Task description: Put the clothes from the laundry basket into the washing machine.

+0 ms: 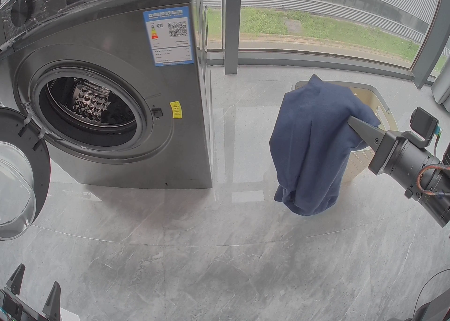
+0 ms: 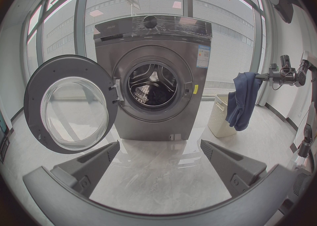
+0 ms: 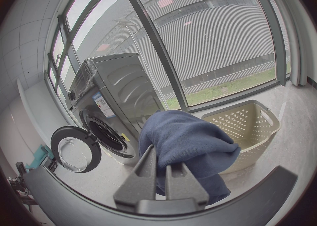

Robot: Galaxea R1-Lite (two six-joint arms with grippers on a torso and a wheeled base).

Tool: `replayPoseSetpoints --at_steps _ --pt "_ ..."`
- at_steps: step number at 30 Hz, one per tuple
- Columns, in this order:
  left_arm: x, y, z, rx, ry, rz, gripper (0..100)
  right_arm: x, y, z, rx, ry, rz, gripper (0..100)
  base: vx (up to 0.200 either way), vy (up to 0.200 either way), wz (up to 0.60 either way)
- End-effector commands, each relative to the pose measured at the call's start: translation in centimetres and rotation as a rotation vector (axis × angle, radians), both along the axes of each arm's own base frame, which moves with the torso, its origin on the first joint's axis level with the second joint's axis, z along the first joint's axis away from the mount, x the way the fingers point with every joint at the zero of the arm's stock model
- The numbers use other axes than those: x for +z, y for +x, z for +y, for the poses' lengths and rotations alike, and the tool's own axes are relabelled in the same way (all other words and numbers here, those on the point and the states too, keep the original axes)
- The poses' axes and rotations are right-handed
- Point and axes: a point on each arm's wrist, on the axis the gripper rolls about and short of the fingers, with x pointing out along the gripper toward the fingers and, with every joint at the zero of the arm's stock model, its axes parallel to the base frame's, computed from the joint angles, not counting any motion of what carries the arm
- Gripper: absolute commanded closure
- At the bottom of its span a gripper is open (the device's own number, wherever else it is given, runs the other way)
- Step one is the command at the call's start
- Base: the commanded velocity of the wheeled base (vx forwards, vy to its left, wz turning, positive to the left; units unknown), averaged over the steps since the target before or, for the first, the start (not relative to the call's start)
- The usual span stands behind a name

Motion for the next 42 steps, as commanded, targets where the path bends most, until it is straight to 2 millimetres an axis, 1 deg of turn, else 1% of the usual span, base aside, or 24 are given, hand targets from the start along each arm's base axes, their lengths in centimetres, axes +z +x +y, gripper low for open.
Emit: replayPoseSetpoints --at_steps 1,7,14,30,36,42 --pt "-0.42 0.03 0.00 0.002 -0.003 0.004 0 -0.01 0.06 0.07 0.002 -0.001 0.002 100 0.000 0.200 0.00" --pt "-0.42 0.03 0.00 0.002 -0.005 0.004 0 0.05 0.06 0.07 0.002 0.000 0.000 100 0.000 0.200 0.00" --pt "-0.42 0.03 0.01 0.004 -0.003 0.004 0 -0.22 0.22 0.19 0.004 -0.007 0.008 100 0.000 0.000 0.00" --pt "-0.42 0.03 0.00 0.002 -0.006 0.004 0 -0.50 0.40 0.36 0.005 -0.016 0.017 100 -0.200 0.000 0.00" --pt "-0.42 0.03 0.00 0.002 -0.006 0.004 0 -0.53 0.42 0.38 0.005 -0.017 0.018 100 0.000 0.000 0.00" --pt "-0.42 0.03 0.00 0.002 -0.006 0.004 0 -0.72 0.46 0.41 0.006 -0.022 0.024 100 0.000 0.200 0.00"
